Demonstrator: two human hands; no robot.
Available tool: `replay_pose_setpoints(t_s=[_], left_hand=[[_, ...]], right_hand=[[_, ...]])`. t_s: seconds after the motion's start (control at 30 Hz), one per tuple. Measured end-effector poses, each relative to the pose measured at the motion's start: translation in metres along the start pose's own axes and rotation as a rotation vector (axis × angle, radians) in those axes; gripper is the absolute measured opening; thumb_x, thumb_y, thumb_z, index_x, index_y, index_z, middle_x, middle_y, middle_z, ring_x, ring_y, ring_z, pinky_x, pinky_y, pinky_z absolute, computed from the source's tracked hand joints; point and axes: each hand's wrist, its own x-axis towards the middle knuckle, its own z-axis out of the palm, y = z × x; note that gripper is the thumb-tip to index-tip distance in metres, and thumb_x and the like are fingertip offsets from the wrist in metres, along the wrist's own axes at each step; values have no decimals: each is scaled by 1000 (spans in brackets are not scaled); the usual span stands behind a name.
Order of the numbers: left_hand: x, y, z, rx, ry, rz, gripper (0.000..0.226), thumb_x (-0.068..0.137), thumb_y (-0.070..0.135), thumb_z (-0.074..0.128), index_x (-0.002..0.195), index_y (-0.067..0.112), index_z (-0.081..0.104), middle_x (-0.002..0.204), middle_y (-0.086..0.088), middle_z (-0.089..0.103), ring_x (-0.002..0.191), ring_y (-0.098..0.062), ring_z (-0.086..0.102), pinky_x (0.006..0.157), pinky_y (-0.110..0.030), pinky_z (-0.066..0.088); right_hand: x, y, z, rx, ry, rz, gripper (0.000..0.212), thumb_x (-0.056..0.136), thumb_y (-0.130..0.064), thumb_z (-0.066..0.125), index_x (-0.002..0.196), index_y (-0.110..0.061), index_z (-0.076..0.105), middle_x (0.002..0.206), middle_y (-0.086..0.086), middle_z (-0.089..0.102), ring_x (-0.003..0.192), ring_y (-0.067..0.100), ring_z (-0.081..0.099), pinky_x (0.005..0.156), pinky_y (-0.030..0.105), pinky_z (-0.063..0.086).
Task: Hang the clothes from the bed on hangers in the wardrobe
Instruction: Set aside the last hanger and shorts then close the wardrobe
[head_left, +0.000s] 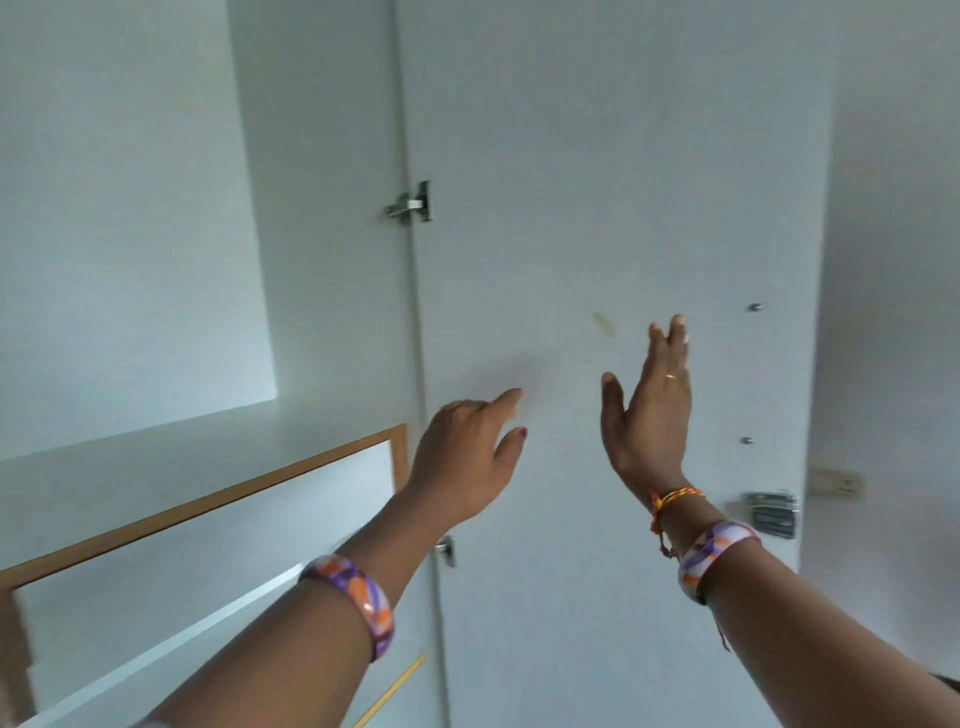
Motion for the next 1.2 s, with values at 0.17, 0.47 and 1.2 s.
replay_pose_setpoints(t_s=[0.17,0.47,1.2], left_hand=[[57,61,46,-173,-85,-52,42,93,32,45,135,25,43,104,-2,69,103,-27,60,86,-40,49],[85,111,81,-305,-139,-56,51,91,29,52,140,21,37,112,6,67,106,-24,59,90,-39,48],[18,114,-32,-402,24,43,83,82,58,55,147,20,20,150,4,25,136,-13,30,102,-36,38]], right_hand=[[45,71,-52,-125,87,241,61,92,-13,48,146,-1,21,155,18,15,144,30,17,112,40,21],[59,92,-60,-31,132,410,59,99,-33,39,147,-4,20,153,12,25,141,24,25,108,39,23],[24,5,-144,665,-152,817,38,95,-35,51,71,-7,60,50,1,58,44,12,55,54,24,53]])
